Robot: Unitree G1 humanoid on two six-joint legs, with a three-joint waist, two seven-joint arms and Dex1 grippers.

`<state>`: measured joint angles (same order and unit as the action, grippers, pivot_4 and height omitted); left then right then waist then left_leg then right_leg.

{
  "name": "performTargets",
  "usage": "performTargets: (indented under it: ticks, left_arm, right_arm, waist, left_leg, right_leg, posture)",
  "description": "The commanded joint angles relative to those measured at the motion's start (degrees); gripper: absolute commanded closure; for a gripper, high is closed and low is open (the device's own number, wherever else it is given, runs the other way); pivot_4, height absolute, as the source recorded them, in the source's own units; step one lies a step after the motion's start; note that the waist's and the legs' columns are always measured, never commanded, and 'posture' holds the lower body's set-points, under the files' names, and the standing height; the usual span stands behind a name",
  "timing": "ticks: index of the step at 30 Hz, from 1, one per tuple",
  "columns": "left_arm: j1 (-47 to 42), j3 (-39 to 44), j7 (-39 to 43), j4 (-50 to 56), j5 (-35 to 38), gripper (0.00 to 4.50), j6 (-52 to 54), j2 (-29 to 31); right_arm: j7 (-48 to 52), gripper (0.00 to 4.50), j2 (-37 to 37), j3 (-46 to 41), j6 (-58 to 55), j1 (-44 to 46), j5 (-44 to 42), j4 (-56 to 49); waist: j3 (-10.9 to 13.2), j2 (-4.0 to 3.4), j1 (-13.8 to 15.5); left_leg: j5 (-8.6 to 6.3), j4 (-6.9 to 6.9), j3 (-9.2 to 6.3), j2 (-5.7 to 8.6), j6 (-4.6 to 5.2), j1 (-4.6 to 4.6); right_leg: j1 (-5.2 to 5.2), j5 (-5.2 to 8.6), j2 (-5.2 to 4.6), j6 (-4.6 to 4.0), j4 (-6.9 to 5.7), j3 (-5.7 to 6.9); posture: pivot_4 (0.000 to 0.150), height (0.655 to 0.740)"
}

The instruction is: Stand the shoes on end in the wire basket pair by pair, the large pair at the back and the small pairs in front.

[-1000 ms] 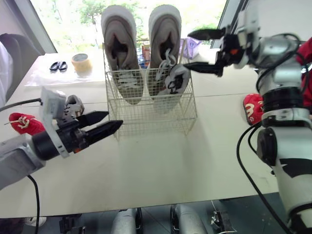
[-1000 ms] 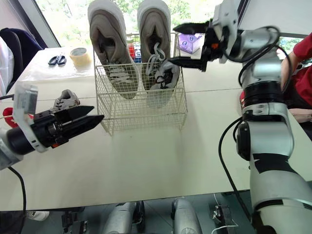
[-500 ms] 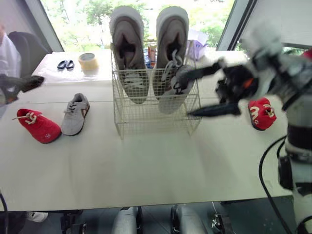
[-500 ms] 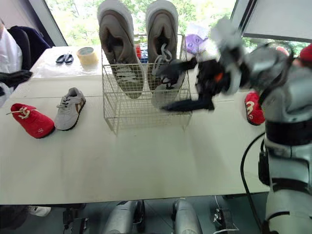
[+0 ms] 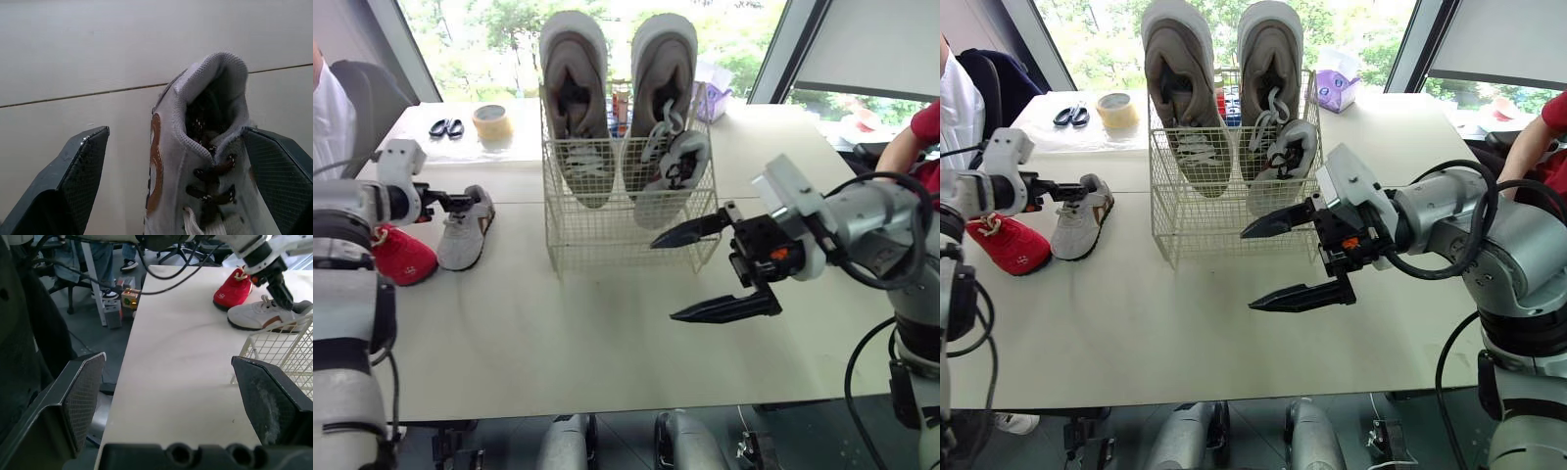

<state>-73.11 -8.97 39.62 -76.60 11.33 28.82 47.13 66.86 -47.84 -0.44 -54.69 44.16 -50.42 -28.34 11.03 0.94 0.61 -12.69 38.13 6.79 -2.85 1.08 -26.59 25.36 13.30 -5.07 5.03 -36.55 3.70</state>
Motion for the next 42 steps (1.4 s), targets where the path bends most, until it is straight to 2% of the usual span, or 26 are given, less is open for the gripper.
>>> performTargets:
  ticks: [1, 2, 5, 7, 11, 13, 15, 17, 19, 21, 24, 26, 28, 30, 32, 35, 38, 42]
  left_arm:
    - [0.4, 2.5, -3.6, -1.4, -4.1, 1.40, -2.5, -0.7]
    - [0.5, 3.1, -3.6, -1.6, -4.8, 1.78, -2.6, -1.1]
    - [0.2, 5.0, -3.3, -1.6, -6.2, 3.39, -2.5, -1.9]
    - [-0.4, 6.9, -3.3, -1.5, -6.4, 4.30, -2.7, -2.2]
    - [-2.8, 12.8, -6.2, -1.1, -4.7, 4.30, -2.5, -1.1]
    - [-6.7, 18.0, -8.0, 0.1, -1.1, 4.30, -1.3, 1.2]
    - [-10.1, 21.4, -8.0, 1.8, 1.3, 4.30, 0.9, 3.5]
    - [-11.5, 23.3, -7.8, 4.0, 2.1, 4.30, 2.6, 4.8]
    - [-11.3, 25.5, -7.4, 10.2, 4.0, 4.30, 4.4, 5.9]
    - [-8.1, 27.8, -8.2, 20.8, 6.6, 4.30, 8.1, 5.6]
    - [-2.5, 35.0, -13.7, 36.7, 11.6, 4.30, 6.5, 2.0]
    - [2.5, 39.2, -17.1, 51.2, 15.5, 4.30, 4.3, -3.1]
    - [8.0, 39.1, -20.3, 66.4, 15.8, 4.30, -2.1, -9.3]
    - [13.2, 34.7, -25.9, 81.1, 14.6, 4.30, -4.4, -17.4]
    - [16.2, 30.2, -30.6, 90.1, 12.9, 4.30, -5.5, -24.1]
    - [17.1, 26.7, -38.0, 97.7, 11.6, 4.30, -6.4, -32.6]
    - [20.3, 20.8, -37.9, 102.3, 6.5, 4.30, -9.1, -34.0]
    - [23.4, 17.2, -36.9, 102.7, 3.8, 4.30, -14.5, -35.3]
  right_arm:
    - [-3.3, 0.00, -0.5, -2.3, -1.2, 0.9, -2.7, -2.9]
    - [-4.0, 0.00, -0.8, -2.7, -1.6, 0.7, -3.4, -3.2]
    - [-5.9, 0.00, -1.4, -3.6, -2.2, 0.3, -4.8, -3.9]
    - [-6.8, 0.00, -1.8, -3.8, -2.1, 0.0, -5.0, -4.0]
    - [-7.5, 0.00, -2.5, -3.9, -1.4, -0.2, -4.8, -3.7]
    - [-7.3, 0.00, -3.3, -3.9, -0.9, 0.2, -3.9, -2.5]
    - [-7.1, 0.00, -3.9, -3.8, -0.6, 0.7, -3.2, -1.2]
    - [-6.7, 0.00, -4.1, -3.4, 0.0, 1.3, -2.7, 0.1]
    - [-5.8, 0.00, -4.0, -2.4, 0.9, 2.3, -1.5, 1.9]
    - [-4.7, 0.00, -3.6, -1.2, 2.2, 3.3, 0.2, 3.8]
    - [-3.5, 0.00, -3.1, 0.4, 4.2, 4.4, 2.5, 6.2]
    - [-3.1, 0.00, -2.9, 0.9, 5.6, 5.0, 4.2, 8.1]
    - [-3.7, 0.00, -2.9, 0.4, 6.1, 5.2, 5.5, 10.4]
    - [-6.6, 0.00, -2.4, -1.9, 4.5, 5.8, 5.2, 13.7]
    - [-8.0, 0.00, -2.7, -2.8, 3.3, 6.2, 5.2, 15.4]
    - [-7.6, 0.00, -3.9, -2.9, 1.7, 6.6, 4.8, 16.0]
    - [-6.0, 0.00, -4.9, -2.1, 1.5, 7.8, 5.6, 16.9]
    - [-5.1, 0.00, -5.1, -1.8, 1.7, 8.8, 6.3, 18.5]
  waist:
    - [0.0, 0.00, 0.0]
    - [0.0, 0.01, 0.0]
    - [0.0, 0.01, 0.0]
    - [0.0, 0.01, 0.0]
    - [0.0, 0.02, 0.0]
    - [0.0, 0.02, 0.1]
    - [0.1, 0.62, 0.0]
    - [0.1, 0.69, -0.1]
    - [0.1, 0.68, -0.1]
    - [0.1, 0.66, -0.3]
    - [0.1, 0.65, -0.1]
    - [0.1, 0.67, 0.1]
    - [0.1, 0.70, 0.2]
    - [0.1, 0.70, 0.3]
    - [0.1, 0.70, 0.5]
    - [0.1, 0.70, 0.5]
    - [0.0, 0.58, -0.2]
    - [0.0, 0.50, -0.2]
  left_leg:
    - [0.00, 0.02, 0.00, 0.01, 0.00, 0.00]
    - [0.00, 0.03, -0.01, 0.01, 0.01, 0.01]
    - [-0.01, 0.09, -0.01, 0.01, 0.02, 0.03]
    - [-0.01, 0.11, -0.02, 0.01, 0.02, 0.05]
    - [-0.01, 0.13, -0.05, 0.01, 0.02, 0.05]
    - [-0.01, 0.14, -0.06, 0.03, 0.03, 0.04]
    - [0.00, 0.20, -0.13, 0.03, 0.02, -0.05]
    - [0.00, 0.27, -0.19, 0.02, 0.01, -0.23]
    - [-0.03, 0.26, -0.17, 0.04, 0.06, -0.19]
    - [-0.03, 0.21, -0.15, 0.05, 0.07, -0.07]
    - [-0.01, 0.19, -0.23, 0.00, 0.03, 0.09]
    - [0.01, 0.22, -0.36, -0.02, 0.00, 0.04]
    - [0.05, 0.28, -0.39, 0.01, -0.04, 0.01]
    - [0.14, 0.39, -0.35, 0.04, -0.20, -0.02]
    - [0.06, 0.69, -0.38, 0.07, -0.07, -0.06]
    - [-0.07, 0.93, -0.30, 0.13, 0.14, -0.04]
    - [-0.20, 0.94, -0.35, 0.14, 0.36, 0.07]
    - [-0.20, 0.84, -0.31, 0.08, 0.35, 0.18]
  right_leg:
    - [0.00, 0.00, -0.01, 0.00, -0.04, 0.00]
    - [0.00, 0.00, -0.01, 0.00, -0.05, 0.00]
    - [0.00, 0.00, -0.03, 0.00, -0.18, 0.00]
    - [0.00, 0.00, -0.03, 0.00, -0.24, 0.00]
    - [0.03, 0.01, -0.04, 0.00, -0.35, 0.00]
    - [0.04, 0.01, -0.05, 0.01, -0.39, 0.00]
    - [0.10, 0.01, -0.03, 0.01, -0.47, 0.02]
    - [0.22, 0.01, -0.01, 0.01, -0.47, 0.04]
    - [0.21, 0.03, -0.07, 0.03, -0.45, 0.02]
    - [0.18, 0.04, -0.12, 0.06, -0.48, -0.02]
    - [0.03, 0.05, -0.13, 0.06, -0.54, -0.03]
    - [0.01, 0.05, -0.15, 0.06, -0.57, -0.01]
    - [-0.03, 0.05, -0.21, 0.06, -0.59, 0.00]
    - [-0.07, 0.04, -0.23, 0.07, -0.55, 0.01]
    - [-0.25, 0.05, -0.26, 0.09, -0.54, 0.03]
    - [-0.45, -0.06, -0.29, 0.29, -0.45, 0.01]
    - [-0.46, -0.10, -0.29, 0.36, -0.46, -0.02]
    - [-0.45, -0.09, -0.09, 0.34, -0.48, -0.08]
  posture:
    - [0.150, 0.7351]
    - [0.150, 0.7351]
    - [0.150, 0.7351]
    - [0.150, 0.7351]
    - [0.150, 0.7351]
    - [0.150, 0.7351]
    - [0.150, 0.7351]
    - [0.150, 0.7351]
    - [0.150, 0.7351]
    - [0.150, 0.7351]
    - [0.150, 0.7351]
    - [0.150, 0.7351]
    - [0.150, 0.7351]
    - [0.150, 0.7351]
    - [0.150, 0.7351]
    - [0.150, 0.7351]
    - [0.150, 0.7351]
    - [0.150, 0.7351]
